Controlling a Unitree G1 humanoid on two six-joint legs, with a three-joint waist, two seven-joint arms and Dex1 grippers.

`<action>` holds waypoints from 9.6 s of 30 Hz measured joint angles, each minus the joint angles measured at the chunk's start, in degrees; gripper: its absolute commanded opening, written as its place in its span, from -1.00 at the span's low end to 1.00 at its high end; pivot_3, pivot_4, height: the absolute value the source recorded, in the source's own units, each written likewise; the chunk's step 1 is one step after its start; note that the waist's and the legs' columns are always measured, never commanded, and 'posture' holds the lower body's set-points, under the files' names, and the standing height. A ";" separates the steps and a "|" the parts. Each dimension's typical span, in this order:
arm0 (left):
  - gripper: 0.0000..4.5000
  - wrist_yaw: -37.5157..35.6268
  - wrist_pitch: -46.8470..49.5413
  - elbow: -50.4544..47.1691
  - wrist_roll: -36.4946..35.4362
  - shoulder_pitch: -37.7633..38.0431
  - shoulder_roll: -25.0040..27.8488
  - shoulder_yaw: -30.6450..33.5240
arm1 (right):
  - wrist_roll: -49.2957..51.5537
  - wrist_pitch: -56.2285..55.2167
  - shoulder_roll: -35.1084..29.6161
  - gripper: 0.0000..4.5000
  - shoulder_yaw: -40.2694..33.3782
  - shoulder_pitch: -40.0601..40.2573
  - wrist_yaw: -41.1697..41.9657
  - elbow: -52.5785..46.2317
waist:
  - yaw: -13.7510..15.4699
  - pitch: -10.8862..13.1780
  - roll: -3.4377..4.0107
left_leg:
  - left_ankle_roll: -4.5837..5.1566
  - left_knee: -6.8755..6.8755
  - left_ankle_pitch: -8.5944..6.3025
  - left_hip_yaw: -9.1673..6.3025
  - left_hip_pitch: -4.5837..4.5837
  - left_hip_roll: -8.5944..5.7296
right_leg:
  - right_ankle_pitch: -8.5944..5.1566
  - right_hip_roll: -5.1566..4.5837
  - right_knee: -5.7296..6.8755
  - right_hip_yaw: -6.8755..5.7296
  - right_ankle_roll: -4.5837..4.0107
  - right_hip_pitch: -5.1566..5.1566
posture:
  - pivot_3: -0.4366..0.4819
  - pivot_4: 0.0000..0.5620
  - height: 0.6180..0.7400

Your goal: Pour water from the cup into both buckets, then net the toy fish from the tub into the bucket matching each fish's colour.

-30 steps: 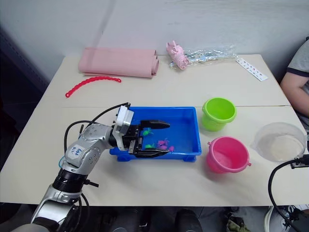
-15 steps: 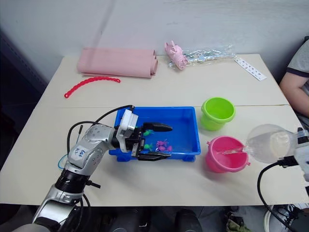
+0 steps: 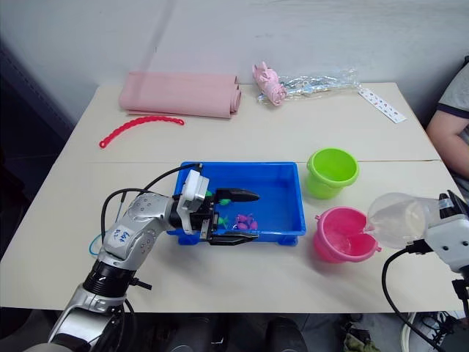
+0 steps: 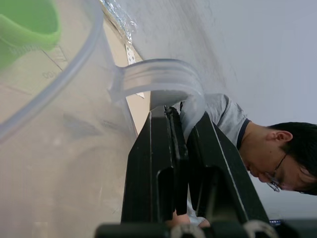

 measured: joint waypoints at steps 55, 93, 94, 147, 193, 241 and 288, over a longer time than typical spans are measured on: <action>1.00 6.80 12.85 -2.26 -8.71 -2.15 5.15 12.66 | 18.08 12.31 -0.97 -0.98 2.26 -19.45 -1.32 5.84 | -0.20 -0.01 0.01 | 0.04 0.13 0.07 -0.04 0.01 0.01 | 0.00 -0.01 0.16 -0.01 0.00 0.00 | -0.05 -0.47 1.00; 1.00 8.08 1.32 1.97 -0.20 -2.85 4.38 10.84 | -4.30 -1.83 -12.90 -0.98 31.29 -53.64 -7.57 49.01 | -1.43 0.01 -0.02 | 0.12 0.10 0.06 -0.04 -0.16 0.02 | 0.01 -0.03 0.30 -0.16 0.02 -0.08 | -0.05 -0.47 1.00; 1.00 8.10 1.17 1.97 -0.17 -2.86 4.36 10.84 | -5.08 -2.52 -13.43 -0.98 32.12 -53.81 -7.76 49.09 | -1.41 0.01 -0.02 | 0.12 0.10 0.06 -0.04 -0.16 0.02 | 0.01 -0.03 0.30 -0.17 0.02 -0.08 | -0.05 -0.47 1.00; 1.00 11.32 -0.88 -1.97 2.01 2.18 5.60 11.57 | -6.85 -10.24 -14.71 -0.98 36.40 -55.72 -13.14 52.68 | -1.48 0.03 -0.05 | 0.12 0.11 0.07 -0.06 -0.19 0.04 | 0.01 -0.02 0.31 -0.19 0.02 -0.10 | -0.05 -0.47 1.00; 1.00 0.33 1.32 -7.23 -3.37 5.12 9.81 7.60 | 33.81 10.81 1.11 0.16 3.15 -38.86 -1.02 61.29 | -1.37 0.03 -0.06 | 0.15 0.09 0.06 0.00 -0.11 0.03 | 0.02 -0.02 0.15 -0.10 0.02 -0.04 | -0.05 -0.47 1.00; 1.00 14.92 -11.24 0.20 -1.56 39.92 13.57 47.81 | 49.32 17.38 -9.08 0.95 23.26 -24.77 38.50 -4.87 | -1.07 0.26 -0.92 | 0.28 0.04 -0.17 -0.13 -0.10 0.05 | 0.06 -0.24 -0.38 -0.22 0.10 0.11 | -0.05 -0.47 1.00; -0.40 45.91 27.13 19.50 8.99 13.29 16.17 26.52 | 43.37 11.00 -5.77 1.00 25.61 -13.15 38.73 -9.97 | -0.23 -0.97 0.29 | -0.06 -0.01 -0.19 -0.02 0.24 0.11 | 0.16 -0.08 -0.19 -0.09 0.03 0.16 | -0.05 -0.47 1.00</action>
